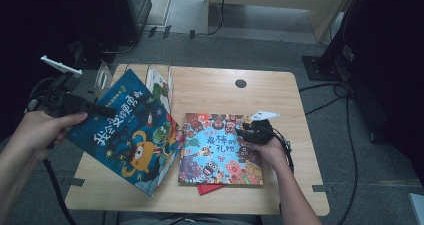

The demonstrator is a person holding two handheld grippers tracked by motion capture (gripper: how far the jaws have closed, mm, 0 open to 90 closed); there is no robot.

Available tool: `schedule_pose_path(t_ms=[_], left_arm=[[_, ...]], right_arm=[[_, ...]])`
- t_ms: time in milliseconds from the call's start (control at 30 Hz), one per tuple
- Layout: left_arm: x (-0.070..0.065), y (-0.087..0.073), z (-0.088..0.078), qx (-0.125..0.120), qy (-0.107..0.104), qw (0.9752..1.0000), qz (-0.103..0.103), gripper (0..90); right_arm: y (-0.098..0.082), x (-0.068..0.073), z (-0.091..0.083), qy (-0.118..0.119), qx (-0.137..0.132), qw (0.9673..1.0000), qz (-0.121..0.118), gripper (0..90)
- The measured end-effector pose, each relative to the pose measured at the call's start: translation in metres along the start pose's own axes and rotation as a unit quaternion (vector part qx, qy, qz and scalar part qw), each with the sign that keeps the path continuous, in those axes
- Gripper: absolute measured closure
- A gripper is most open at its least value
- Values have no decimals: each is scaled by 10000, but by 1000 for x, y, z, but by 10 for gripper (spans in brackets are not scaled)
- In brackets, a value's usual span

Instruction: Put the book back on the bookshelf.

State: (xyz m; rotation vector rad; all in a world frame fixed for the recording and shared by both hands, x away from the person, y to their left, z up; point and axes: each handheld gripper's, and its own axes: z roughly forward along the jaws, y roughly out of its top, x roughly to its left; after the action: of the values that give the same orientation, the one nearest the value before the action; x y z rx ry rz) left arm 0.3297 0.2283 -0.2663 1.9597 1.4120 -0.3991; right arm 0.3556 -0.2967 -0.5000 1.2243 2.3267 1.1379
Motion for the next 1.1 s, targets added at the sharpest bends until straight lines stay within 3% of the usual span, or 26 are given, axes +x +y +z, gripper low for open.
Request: schedule_pose_path(t_ms=[267,467,667,867,1000,1100], left_arm=[[21,-20,-20,-220,54,9994,-265,818],[33,-32,-37,-202,166,9990,-373,817],[50,-42,-53,-348,290,9971,-605,814],[68,-43,-67,-488,366,9937,-943,814],[77,-37,-78,-558,490,9923,-994,812],[82,-31,-87,-665,646,9897,-1089,812]], right_arm=[[0,0,1,-4,-38,10000,-32,567],[1,0,1,-15,-29,10000,-54,567],[0,0,2,-2,-42,10000,-38,567],[0,0,2,-7,-44,10000,-38,568],[0,-1,2,9,-34,10000,-5,568],[1,-1,2,20,-20,10000,-18,568]])
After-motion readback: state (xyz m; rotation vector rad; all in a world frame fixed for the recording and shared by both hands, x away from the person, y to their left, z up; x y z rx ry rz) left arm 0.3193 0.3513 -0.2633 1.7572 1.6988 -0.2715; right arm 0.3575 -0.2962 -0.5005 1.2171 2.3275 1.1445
